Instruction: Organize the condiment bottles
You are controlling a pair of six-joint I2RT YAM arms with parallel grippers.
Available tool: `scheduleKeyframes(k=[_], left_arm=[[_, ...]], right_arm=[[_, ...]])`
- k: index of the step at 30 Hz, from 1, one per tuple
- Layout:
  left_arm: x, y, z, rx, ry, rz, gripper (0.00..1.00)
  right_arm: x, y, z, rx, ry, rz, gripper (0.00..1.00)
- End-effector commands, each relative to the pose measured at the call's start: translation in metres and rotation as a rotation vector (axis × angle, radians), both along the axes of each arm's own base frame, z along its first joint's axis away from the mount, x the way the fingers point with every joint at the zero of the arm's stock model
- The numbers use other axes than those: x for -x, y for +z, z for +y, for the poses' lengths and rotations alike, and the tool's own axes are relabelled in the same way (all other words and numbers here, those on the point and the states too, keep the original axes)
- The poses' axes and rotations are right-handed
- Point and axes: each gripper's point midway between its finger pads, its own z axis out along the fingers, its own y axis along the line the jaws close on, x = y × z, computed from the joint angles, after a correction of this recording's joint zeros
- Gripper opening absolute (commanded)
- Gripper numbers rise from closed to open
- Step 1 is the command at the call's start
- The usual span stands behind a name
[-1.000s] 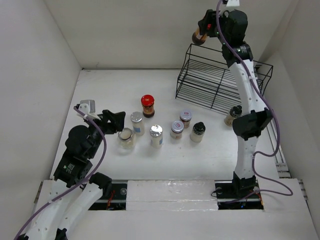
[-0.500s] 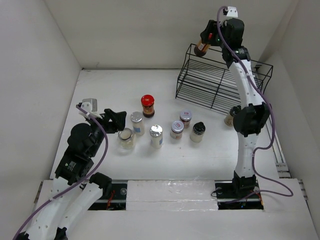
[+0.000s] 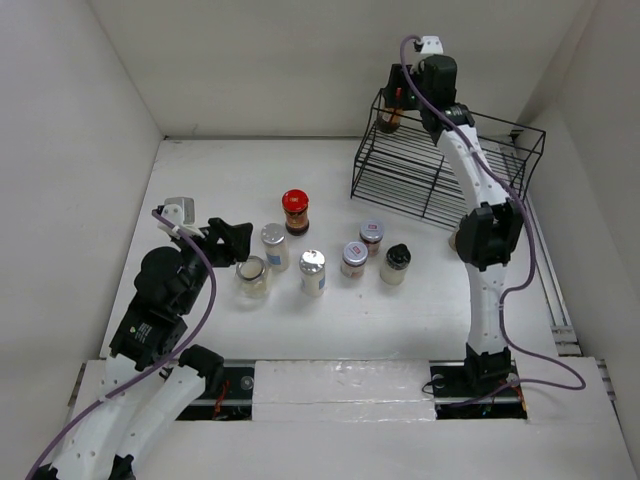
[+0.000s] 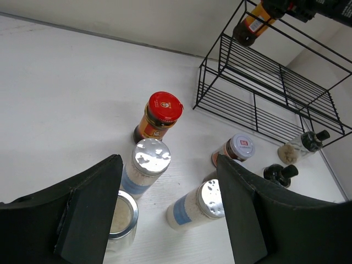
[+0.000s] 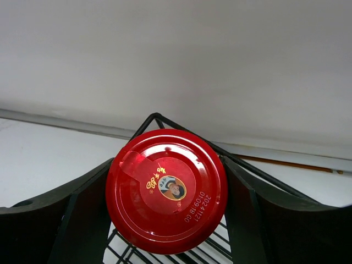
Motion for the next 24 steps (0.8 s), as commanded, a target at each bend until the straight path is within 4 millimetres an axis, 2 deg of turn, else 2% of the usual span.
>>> scheduleKeyframes(k=[1, 4, 7, 8, 11, 12, 14, 15, 17, 18, 19, 20, 21, 22, 23, 24], left_arm=[[-0.001, 0.008, 0.000, 0.004, -0.001, -0.038, 0.65], [-0.001, 0.008, 0.000, 0.004, -0.001, -0.038, 0.65], [-0.001, 0.008, 0.000, 0.004, -0.001, -0.038, 0.65], [-0.001, 0.008, 0.000, 0.004, -0.001, -0.038, 0.65], [-0.001, 0.008, 0.000, 0.004, -0.001, -0.038, 0.65], [-0.001, 0.008, 0.000, 0.004, -0.001, -0.038, 0.65], [-0.001, 0.008, 0.000, 0.004, -0.001, -0.038, 0.65], [-0.001, 0.008, 0.000, 0.004, -0.001, -0.038, 0.65], [0.000, 0.010, 0.001, 0.008, -0.001, -0.047, 0.65], [0.000, 0.010, 0.001, 0.008, -0.001, -0.047, 0.65], [0.003, 0.013, 0.002, 0.013, -0.001, -0.058, 0.65], [0.002, 0.013, 0.004, 0.023, 0.010, -0.055, 0.65], [0.004, 0.016, 0.005, 0.027, 0.010, -0.065, 0.65], [0.006, 0.018, 0.005, 0.031, 0.010, -0.073, 0.65], [0.005, 0.018, 0.007, 0.031, 0.019, -0.074, 0.65], [0.007, 0.020, 0.008, 0.035, 0.020, -0.083, 0.65]], right_arm=[[-0.001, 0.053, 0.026, -0.009, 0.032, -0.181, 0.60], [-0.001, 0.047, 0.035, -0.005, 0.029, -0.172, 0.67], [-0.001, 0.044, 0.032, 0.007, 0.018, -0.166, 0.79], [0.000, 0.049, 0.032, 0.006, 0.018, -0.171, 0.82], [0.009, 0.074, 0.027, -0.002, 0.005, -0.206, 0.94], [0.018, 0.092, 0.025, -0.008, 0.004, -0.228, 0.97], [0.031, 0.119, 0.021, -0.011, 0.004, -0.273, 0.99], [0.043, 0.137, 0.011, -0.016, -0.008, -0.298, 0.99], [0.060, 0.151, 0.006, -0.019, -0.008, -0.309, 0.99], [0.071, 0.161, 0.012, -0.027, 0.005, -0.332, 0.94], [0.090, 0.160, 0.013, -0.017, 0.016, -0.321, 0.88], [0.100, 0.156, 0.020, -0.018, 0.042, -0.317, 0.70], [0.116, 0.151, 0.041, -0.024, 0.100, -0.314, 0.56], [0.127, 0.150, 0.052, -0.032, 0.136, -0.327, 0.41], [0.144, 0.123, 0.064, -0.022, 0.178, -0.276, 0.19], [0.154, 0.109, 0.078, -0.012, 0.228, -0.257, 0.17]])
